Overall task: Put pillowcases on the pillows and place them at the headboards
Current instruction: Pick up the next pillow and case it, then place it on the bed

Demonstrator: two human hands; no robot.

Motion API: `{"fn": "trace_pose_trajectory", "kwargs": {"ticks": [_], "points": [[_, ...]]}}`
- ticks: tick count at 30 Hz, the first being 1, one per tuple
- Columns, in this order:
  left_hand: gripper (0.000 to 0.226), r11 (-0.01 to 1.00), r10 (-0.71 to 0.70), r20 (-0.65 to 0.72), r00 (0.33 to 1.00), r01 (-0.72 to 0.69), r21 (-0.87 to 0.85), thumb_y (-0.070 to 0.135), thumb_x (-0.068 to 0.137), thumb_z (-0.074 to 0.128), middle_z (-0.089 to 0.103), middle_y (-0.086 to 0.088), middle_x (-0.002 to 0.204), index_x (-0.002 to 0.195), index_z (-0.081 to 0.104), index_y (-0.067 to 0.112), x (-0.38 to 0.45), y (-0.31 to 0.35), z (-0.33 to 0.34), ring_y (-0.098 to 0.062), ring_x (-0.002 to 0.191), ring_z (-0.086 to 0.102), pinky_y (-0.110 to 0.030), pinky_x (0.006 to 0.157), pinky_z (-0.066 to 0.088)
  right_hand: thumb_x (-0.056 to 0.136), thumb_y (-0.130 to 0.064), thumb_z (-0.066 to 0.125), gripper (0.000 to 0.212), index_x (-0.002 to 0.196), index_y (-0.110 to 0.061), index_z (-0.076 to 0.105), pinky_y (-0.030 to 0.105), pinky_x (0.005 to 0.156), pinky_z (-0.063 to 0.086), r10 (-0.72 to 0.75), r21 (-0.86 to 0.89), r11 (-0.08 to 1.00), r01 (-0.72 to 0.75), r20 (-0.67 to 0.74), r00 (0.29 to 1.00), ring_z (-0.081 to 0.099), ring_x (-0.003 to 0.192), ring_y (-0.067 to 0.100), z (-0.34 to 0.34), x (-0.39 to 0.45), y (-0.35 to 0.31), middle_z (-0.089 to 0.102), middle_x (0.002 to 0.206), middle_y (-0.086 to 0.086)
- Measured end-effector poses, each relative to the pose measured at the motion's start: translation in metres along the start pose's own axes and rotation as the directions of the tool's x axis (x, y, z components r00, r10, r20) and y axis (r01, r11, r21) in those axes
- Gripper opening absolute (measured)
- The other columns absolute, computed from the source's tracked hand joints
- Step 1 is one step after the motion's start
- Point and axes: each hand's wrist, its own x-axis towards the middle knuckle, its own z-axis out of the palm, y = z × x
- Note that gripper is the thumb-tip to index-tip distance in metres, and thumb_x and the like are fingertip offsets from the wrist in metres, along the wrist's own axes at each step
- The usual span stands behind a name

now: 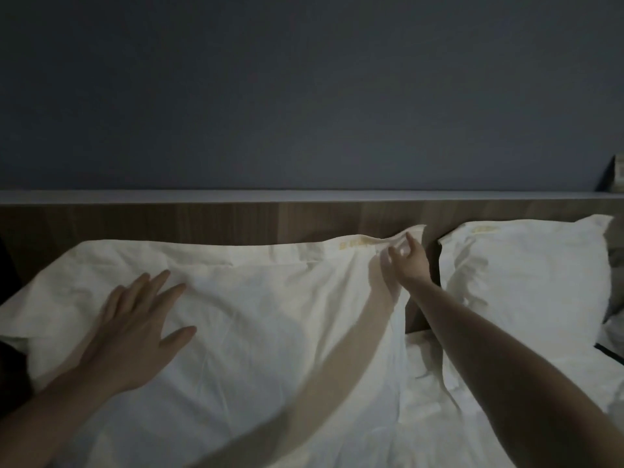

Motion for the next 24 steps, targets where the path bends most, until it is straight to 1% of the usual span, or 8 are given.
{"fn": "trace_pose_trajectory", "kwargs": {"ticks": [3,6,10,15,17,19,22,24], "points": [[0.092,1.000,-0.004,-0.008,1.000,0.004,0.013,0.084,0.085,0.021,0.025,-0.003,0.171,0.157,0.040,0.029,0.008,0.001,-0.004,-0.029,0.158,0.021,-0.040,0.125,0.010,0.098,-0.045,0.062,0.083,0.164,-0.024,0.016,0.045,0.123,0.028,0.005,-0.092,0.996,0.004,0.103,0.995,0.024,0.155,0.031,-0.001,0.010,-0.008,0.005,0.173,0.002],[0.093,1.000,0.000,-0.013,1.000,0.000,0.011,0.082,0.084,0.022,0.027,-0.005,0.171,0.156,0.043,0.027,0.013,0.002,-0.007,-0.032,0.158,0.020,-0.051,0.126,0.015,0.097,-0.047,0.063,0.091,0.165,-0.029,0.006,0.048,0.122,0.028,0.036,-0.106,0.994,-0.023,0.120,0.992,0.022,0.156,0.034,0.001,0.009,-0.014,-0.006,0.173,0.000],[0.094,1.000,-0.013,-0.018,1.000,0.013,0.011,0.083,0.083,0.022,0.027,-0.006,0.171,0.155,0.044,0.027,0.012,-0.002,-0.005,-0.033,0.158,0.021,-0.054,0.126,0.018,0.095,-0.052,0.061,0.091,0.164,-0.033,0.006,0.047,0.122,0.030,-0.004,-0.119,0.993,0.017,0.107,0.994,0.027,0.155,0.032,0.007,-0.005,-0.004,0.002,0.173,-0.001],[0.095,0.999,-0.014,-0.013,1.000,0.014,-0.031,0.086,0.083,0.023,0.023,-0.003,0.172,0.157,0.040,0.030,-0.001,-0.011,0.003,-0.030,0.159,0.019,-0.049,0.126,0.013,0.095,-0.053,0.057,0.080,0.162,-0.038,0.016,0.050,0.115,0.040,-0.053,0.015,0.998,0.054,-0.052,0.997,0.036,0.150,0.027,0.006,-0.035,0.007,0.023,0.169,-0.002],[0.094,0.998,-0.011,-0.022,1.000,0.010,-0.061,0.086,0.083,0.024,0.022,-0.002,0.172,0.157,0.039,0.031,-0.010,-0.013,0.004,-0.030,0.159,0.018,-0.050,0.126,0.013,0.093,-0.060,0.054,0.078,0.160,-0.044,0.017,0.054,0.116,0.040,-0.035,0.037,0.999,0.036,-0.026,0.999,0.038,0.149,0.025,0.005,-0.055,0.018,0.026,0.168,-0.005],[0.093,0.995,-0.040,-0.014,0.999,0.039,-0.087,0.085,0.082,0.025,0.020,-0.001,0.173,0.157,0.037,0.033,-0.022,-0.013,0.007,-0.029,0.159,0.016,-0.053,0.127,0.013,0.092,-0.062,0.054,0.077,0.158,-0.047,0.017,0.055,0.118,0.038,-0.029,0.041,0.999,0.027,0.041,0.999,0.037,0.150,0.024,0.005,-0.082,0.037,0.027,0.168,-0.008],[0.093,0.995,-0.076,0.017,0.997,0.077,-0.070,0.086,0.081,0.025,0.018,0.000,0.173,0.158,0.034,0.035,-0.043,-0.015,0.017,-0.029,0.159,0.015,-0.054,0.126,0.016,0.097,-0.058,0.054,0.073,0.159,-0.043,0.020,0.050,0.122,0.033,-0.040,0.055,0.998,0.032,0.160,0.986,0.030,0.153,0.020,0.005,-0.120,0.065,0.025,0.168,-0.012],[0.092,0.995,-0.081,0.022,0.996,0.083,-0.058,0.083,0.082,0.028,0.017,-0.002,0.173,0.160,0.032,0.034,-0.057,-0.015,0.023,-0.030,0.159,0.014,-0.055,0.125,0.017,0.099,-0.060,0.050,0.073,0.161,-0.039,0.019,0.047,0.124,0.030,-0.027,0.064,0.998,0.015,0.194,0.981,0.027,0.154,0.019,0.009,-0.137,0.082,0.023,0.169,-0.011]]}}
